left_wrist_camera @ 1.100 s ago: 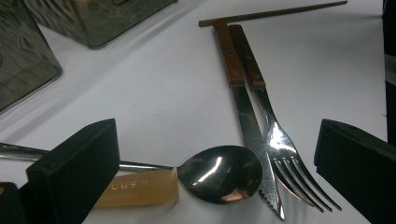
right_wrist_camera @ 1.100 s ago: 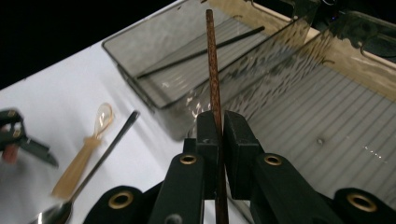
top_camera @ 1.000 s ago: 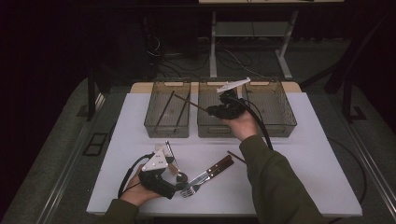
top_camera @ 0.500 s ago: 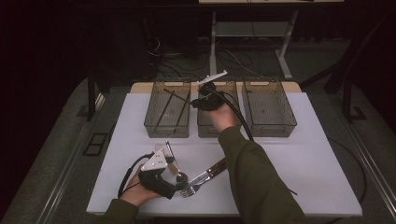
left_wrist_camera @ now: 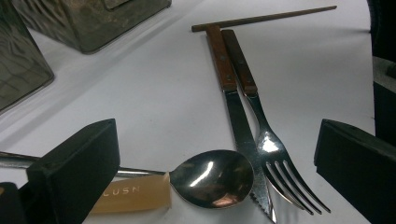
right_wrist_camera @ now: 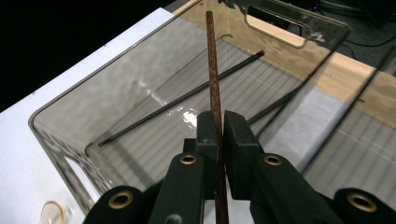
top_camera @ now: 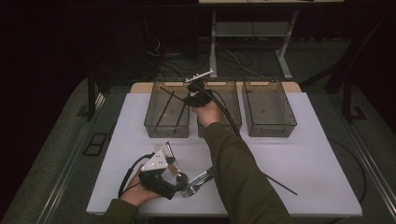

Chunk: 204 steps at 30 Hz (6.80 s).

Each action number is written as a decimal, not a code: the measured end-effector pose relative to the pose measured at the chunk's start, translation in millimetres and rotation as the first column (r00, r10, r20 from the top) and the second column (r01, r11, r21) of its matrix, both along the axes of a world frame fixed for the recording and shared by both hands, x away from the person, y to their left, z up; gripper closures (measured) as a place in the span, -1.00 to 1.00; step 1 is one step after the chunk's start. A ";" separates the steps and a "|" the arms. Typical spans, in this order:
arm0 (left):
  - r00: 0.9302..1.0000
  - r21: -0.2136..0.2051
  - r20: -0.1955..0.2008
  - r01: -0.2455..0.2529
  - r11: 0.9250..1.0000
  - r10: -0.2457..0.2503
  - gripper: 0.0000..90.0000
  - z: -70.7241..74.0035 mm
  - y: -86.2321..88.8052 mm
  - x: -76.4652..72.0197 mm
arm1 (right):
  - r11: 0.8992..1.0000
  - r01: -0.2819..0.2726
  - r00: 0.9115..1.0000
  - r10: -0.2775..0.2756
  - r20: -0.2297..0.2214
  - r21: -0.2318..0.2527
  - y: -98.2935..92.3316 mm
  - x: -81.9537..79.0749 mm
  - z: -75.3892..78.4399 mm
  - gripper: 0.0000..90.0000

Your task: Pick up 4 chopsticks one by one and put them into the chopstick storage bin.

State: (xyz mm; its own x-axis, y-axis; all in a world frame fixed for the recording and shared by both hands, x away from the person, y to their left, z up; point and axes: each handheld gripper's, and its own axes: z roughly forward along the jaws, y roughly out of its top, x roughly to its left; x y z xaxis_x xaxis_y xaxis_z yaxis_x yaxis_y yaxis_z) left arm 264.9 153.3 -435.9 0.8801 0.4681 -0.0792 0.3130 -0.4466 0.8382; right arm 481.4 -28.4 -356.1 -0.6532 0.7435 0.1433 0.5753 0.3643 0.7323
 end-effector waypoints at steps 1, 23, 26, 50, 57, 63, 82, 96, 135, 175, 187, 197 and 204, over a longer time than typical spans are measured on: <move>1.000 -0.002 0.000 0.001 1.000 -0.001 -1.00 0.1 0.2 -0.1 | 1.000 0.001 1.000 -0.001 -0.003 -0.003 2.6 0.9 -1.2 0.88; 1.000 -0.004 0.000 0.003 1.000 -0.003 -1.00 1.5 1.2 -0.8 | 1.000 -0.010 0.999 0.009 -0.050 -0.013 41.3 6.4 -19.9 0.39; 1.000 0.001 0.003 0.007 1.000 -0.007 -1.00 2.0 2.2 0.0 | 1.000 -0.011 0.999 0.010 -0.038 -0.022 39.3 6.0 -18.2 0.18; 1.000 0.015 0.008 0.003 1.000 -0.003 -1.00 0.7 0.8 0.4 | 0.971 -0.236 0.971 0.237 -0.032 0.032 0.3 -46.4 -8.6 0.99; 1.000 0.012 0.006 -0.005 1.000 0.004 -1.00 0.1 0.7 0.6 | 0.968 -0.251 0.967 0.252 -0.032 0.018 -7.5 -59.4 -12.4 0.99; 1.000 0.020 0.008 0.000 1.000 0.000 -1.00 0.2 0.7 0.5 | 0.968 -0.253 0.967 0.252 -0.043 0.003 -8.7 -60.0 -18.2 0.99; 1.000 0.007 -0.001 -0.008 1.000 0.008 -1.00 -0.5 0.3 0.2 | 0.966 -0.249 0.968 0.250 -0.007 0.068 -36.9 -70.8 -8.3 0.71; 1.000 -0.002 -0.007 -0.017 1.000 0.017 -1.00 -0.9 0.9 0.4 | 0.964 -0.259 0.966 0.258 0.027 0.059 -92.6 -105.3 -10.5 -0.04; 1.000 0.009 0.003 -0.008 1.000 0.008 -1.00 0.8 2.3 0.4 | 0.987 -0.155 0.988 0.154 -0.028 -0.032 -244.7 -198.6 -66.1 0.19; 1.000 0.025 0.003 -0.002 1.000 0.002 -1.00 0.3 1.1 0.1 | 0.971 -0.194 0.978 0.180 -0.104 -0.140 -255.3 -207.7 -87.6 0.90; 1.000 0.024 0.006 -0.003 1.000 0.003 -1.00 0.1 0.7 0.2 | 0.968 -0.203 0.977 0.191 -0.096 -0.147 -255.4 -207.4 -86.6 0.90; 1.000 0.022 0.005 -0.004 1.000 0.004 -1.00 0.3 0.8 0.1 | 0.976 -0.198 0.980 0.194 -0.054 -0.093 -260.1 -207.3 -69.9 0.90; 1.000 0.024 0.004 -0.003 1.000 0.002 -1.00 0.1 0.8 0.3 | 0.976 -0.206 0.978 0.204 -0.031 -0.067 -262.2 -207.9 -58.2 0.90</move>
State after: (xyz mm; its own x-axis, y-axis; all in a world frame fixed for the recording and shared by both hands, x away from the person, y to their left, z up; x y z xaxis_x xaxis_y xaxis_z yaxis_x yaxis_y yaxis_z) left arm 265.2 154.1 -435.8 0.8792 0.4720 -0.0644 0.3108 -0.4658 0.8285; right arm 273.5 -290.6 -414.4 -0.7900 0.6026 0.1134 0.4998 0.5257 0.6884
